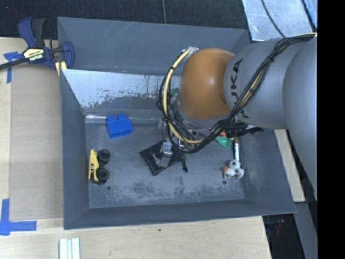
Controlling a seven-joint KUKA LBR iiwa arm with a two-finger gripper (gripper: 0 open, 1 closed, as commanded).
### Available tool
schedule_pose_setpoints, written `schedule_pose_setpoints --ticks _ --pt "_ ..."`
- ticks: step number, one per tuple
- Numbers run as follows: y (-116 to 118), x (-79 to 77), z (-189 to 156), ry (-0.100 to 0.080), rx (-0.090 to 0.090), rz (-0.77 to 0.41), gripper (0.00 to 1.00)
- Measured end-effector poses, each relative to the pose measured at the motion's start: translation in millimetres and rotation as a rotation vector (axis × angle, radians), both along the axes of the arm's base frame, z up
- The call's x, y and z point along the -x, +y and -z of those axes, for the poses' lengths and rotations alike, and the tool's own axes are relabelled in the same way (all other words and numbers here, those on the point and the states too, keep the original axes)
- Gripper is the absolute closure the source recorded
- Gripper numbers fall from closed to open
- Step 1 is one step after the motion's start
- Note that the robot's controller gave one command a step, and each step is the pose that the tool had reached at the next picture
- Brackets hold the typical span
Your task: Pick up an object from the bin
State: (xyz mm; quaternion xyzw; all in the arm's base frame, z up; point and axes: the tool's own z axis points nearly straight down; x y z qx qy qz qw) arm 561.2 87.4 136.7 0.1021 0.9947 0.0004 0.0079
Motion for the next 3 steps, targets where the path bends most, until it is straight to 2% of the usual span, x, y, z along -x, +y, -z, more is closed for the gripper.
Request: schedule_pose_setpoints --ticks 1,2,3 --pt "4.5 -0.5 -74.8 0.011 0.003 0.037 0.0" --pt "-14.3 -3.1 -20.6 -0.002 -0.001 0.046 0.0" --pt "-54.3 11.4 7.7 -0.006 -0.006 0.27 0.0"
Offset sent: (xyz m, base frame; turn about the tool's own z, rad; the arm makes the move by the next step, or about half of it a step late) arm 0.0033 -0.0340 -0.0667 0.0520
